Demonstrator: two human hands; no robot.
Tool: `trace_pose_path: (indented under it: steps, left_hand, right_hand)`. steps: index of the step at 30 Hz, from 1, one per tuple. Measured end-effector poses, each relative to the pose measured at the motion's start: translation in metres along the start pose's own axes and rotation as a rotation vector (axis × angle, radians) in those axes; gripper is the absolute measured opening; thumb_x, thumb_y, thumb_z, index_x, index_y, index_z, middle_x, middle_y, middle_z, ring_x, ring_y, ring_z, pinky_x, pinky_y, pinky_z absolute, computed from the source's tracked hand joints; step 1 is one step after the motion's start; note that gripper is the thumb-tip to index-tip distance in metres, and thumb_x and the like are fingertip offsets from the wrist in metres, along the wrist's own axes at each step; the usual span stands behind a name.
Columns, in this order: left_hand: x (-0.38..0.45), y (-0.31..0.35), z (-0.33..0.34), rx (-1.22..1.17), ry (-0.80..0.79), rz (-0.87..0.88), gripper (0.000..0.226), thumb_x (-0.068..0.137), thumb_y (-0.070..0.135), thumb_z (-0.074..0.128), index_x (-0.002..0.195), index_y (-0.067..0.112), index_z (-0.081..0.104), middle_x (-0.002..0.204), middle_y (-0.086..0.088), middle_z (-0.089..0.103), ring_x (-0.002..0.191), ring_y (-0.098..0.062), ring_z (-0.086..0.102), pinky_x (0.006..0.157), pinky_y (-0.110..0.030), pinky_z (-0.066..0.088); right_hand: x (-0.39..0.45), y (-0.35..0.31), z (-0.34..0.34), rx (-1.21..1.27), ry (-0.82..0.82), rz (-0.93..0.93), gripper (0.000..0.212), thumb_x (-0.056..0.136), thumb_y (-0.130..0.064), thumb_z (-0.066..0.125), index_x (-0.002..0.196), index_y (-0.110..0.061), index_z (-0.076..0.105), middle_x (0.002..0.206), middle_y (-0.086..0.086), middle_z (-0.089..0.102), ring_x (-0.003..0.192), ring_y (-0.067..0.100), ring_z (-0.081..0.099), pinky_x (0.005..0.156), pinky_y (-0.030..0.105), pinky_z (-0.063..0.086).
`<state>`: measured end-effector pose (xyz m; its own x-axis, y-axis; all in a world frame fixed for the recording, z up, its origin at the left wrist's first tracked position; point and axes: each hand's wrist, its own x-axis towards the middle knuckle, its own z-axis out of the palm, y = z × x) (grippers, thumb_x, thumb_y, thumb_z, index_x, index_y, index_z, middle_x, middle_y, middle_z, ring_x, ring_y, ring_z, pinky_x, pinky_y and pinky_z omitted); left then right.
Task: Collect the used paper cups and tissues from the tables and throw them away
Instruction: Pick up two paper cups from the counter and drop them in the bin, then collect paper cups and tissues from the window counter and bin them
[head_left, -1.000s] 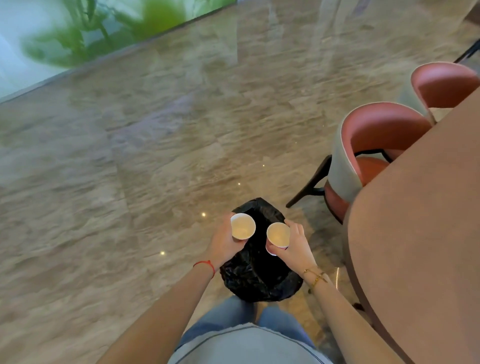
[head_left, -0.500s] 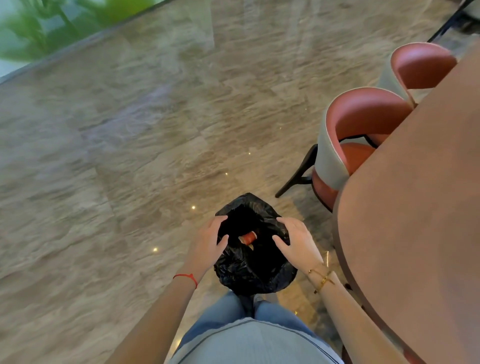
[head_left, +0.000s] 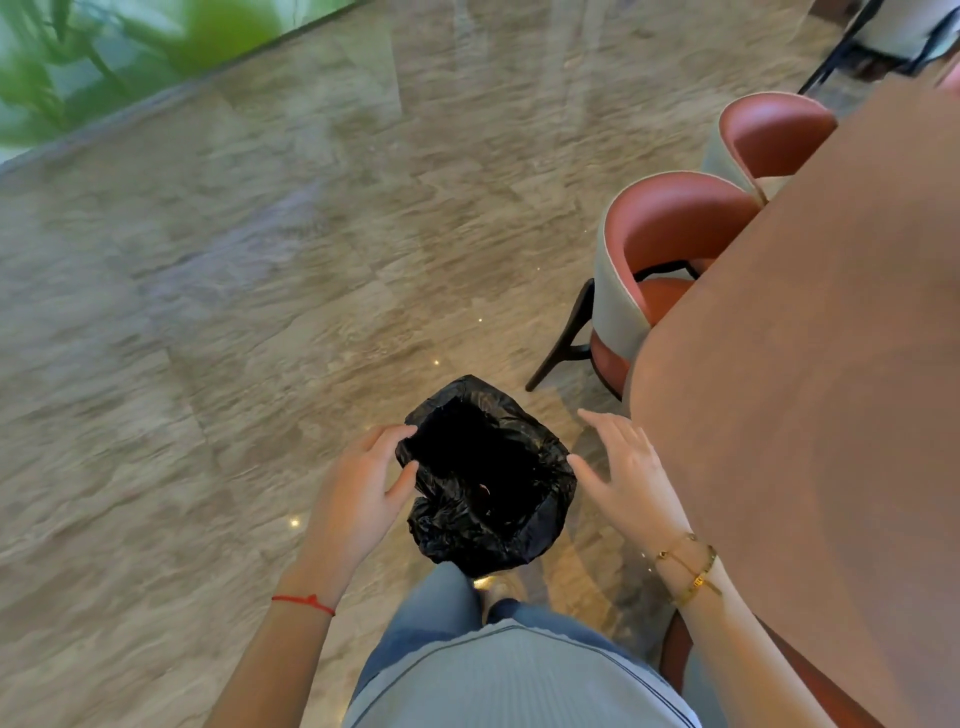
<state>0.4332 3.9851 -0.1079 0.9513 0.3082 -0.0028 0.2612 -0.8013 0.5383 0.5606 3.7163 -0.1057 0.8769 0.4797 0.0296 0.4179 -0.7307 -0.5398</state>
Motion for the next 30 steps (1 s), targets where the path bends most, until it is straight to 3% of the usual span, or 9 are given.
trace_pose_path:
  steps: [2, 3, 7, 12, 15, 17, 22, 27, 30]
  left_hand:
    - [-0.005, 0.007, -0.002, 0.018, -0.016, 0.027, 0.039, 0.095, 0.035, 0.053, 0.133, 0.028, 0.050, 0.132, 0.012, 0.054, 0.054, -0.005, 0.055, 0.061, -0.025, 0.051]
    - [-0.008, 0.009, -0.002, 0.025, -0.026, 0.043, 0.038, 0.095, 0.037, 0.052, 0.132, 0.030, 0.049, 0.131, 0.013, 0.054, 0.042, -0.009, 0.047, 0.052, -0.026, 0.049]
    - [-0.017, 0.014, -0.006, 0.046, -0.062, 0.142, 0.037, 0.095, 0.038, 0.052, 0.131, 0.030, 0.049, 0.133, 0.012, 0.054, 0.040, -0.008, 0.045, 0.038, -0.018, 0.035]
    - [-0.037, 0.011, -0.019, 0.017, -0.150, 0.265, 0.039, 0.094, 0.036, 0.055, 0.132, 0.030, 0.051, 0.136, 0.014, 0.050, 0.053, 0.005, 0.052, 0.051, -0.010, 0.038]
    - [-0.056, 0.005, -0.027, 0.012, -0.218, 0.352, 0.039, 0.094, 0.033, 0.056, 0.133, 0.027, 0.052, 0.135, 0.012, 0.052, 0.105, -0.002, 0.057, 0.082, -0.012, 0.037]
    - [-0.071, 0.004, -0.030, 0.018, -0.264, 0.414, 0.039, 0.094, 0.030, 0.057, 0.132, 0.024, 0.054, 0.134, 0.011, 0.053, 0.118, -0.010, 0.053, 0.089, -0.017, 0.038]
    - [-0.112, 0.020, -0.030, -0.022, -0.394, 0.574, 0.036, 0.092, 0.023, 0.062, 0.127, 0.019, 0.059, 0.130, 0.005, 0.058, 0.120, -0.014, 0.054, 0.096, -0.029, 0.045]
    - [-0.155, 0.051, -0.009, -0.009, -0.546, 0.793, 0.036, 0.092, 0.024, 0.061, 0.128, 0.020, 0.058, 0.129, 0.006, 0.058, 0.121, -0.012, 0.051, 0.100, -0.022, 0.038]
    - [-0.186, 0.084, 0.007, -0.036, -0.630, 0.919, 0.035, 0.093, 0.026, 0.060, 0.128, 0.024, 0.057, 0.128, 0.011, 0.056, 0.121, -0.008, 0.050, 0.099, -0.020, 0.037]
  right_hand:
    - [-0.017, -0.002, -0.008, 0.006, 0.026, 0.039, 0.049, 0.091, -0.034, 0.056, 0.137, -0.023, 0.042, 0.133, -0.004, 0.049, 0.127, 0.012, 0.039, 0.107, 0.028, 0.029]
    - [-0.027, -0.004, -0.011, 0.013, 0.040, 0.064, 0.050, 0.092, -0.035, 0.056, 0.138, -0.024, 0.042, 0.133, -0.004, 0.049, 0.127, 0.012, 0.038, 0.107, 0.030, 0.031]
    - [-0.071, -0.012, -0.013, 0.006, 0.117, 0.179, 0.049, 0.092, -0.039, 0.053, 0.138, -0.027, 0.040, 0.128, -0.004, 0.050, 0.124, 0.013, 0.039, 0.105, 0.038, 0.040]
    - [-0.138, -0.038, 0.003, -0.001, 0.255, 0.320, 0.051, 0.090, -0.038, 0.055, 0.137, -0.024, 0.042, 0.126, -0.002, 0.054, 0.123, 0.016, 0.044, 0.104, 0.039, 0.040]
    - [-0.188, -0.063, 0.017, 0.015, 0.324, 0.441, 0.052, 0.089, -0.038, 0.056, 0.138, -0.024, 0.041, 0.130, -0.001, 0.052, 0.125, 0.016, 0.043, 0.105, 0.038, 0.040]
    - [-0.224, -0.081, 0.026, 0.032, 0.372, 0.519, 0.052, 0.088, -0.037, 0.058, 0.136, -0.022, 0.043, 0.129, -0.001, 0.053, 0.123, 0.017, 0.045, 0.105, 0.036, 0.040]
    - [-0.318, -0.120, 0.040, 0.048, 0.505, 0.694, 0.050, 0.087, -0.031, 0.063, 0.133, -0.019, 0.048, 0.125, -0.001, 0.055, 0.122, 0.016, 0.047, 0.103, 0.030, 0.037]
    - [-0.410, -0.151, 0.052, 0.029, 0.633, 0.894, 0.049, 0.085, -0.024, 0.067, 0.130, -0.014, 0.051, 0.126, 0.003, 0.058, 0.122, 0.022, 0.048, 0.105, 0.038, 0.039]
    - [-0.465, -0.166, 0.059, 0.030, 0.716, 1.016, 0.048, 0.084, -0.022, 0.067, 0.129, -0.016, 0.053, 0.123, 0.002, 0.058, 0.119, 0.021, 0.050, 0.104, 0.033, 0.039]
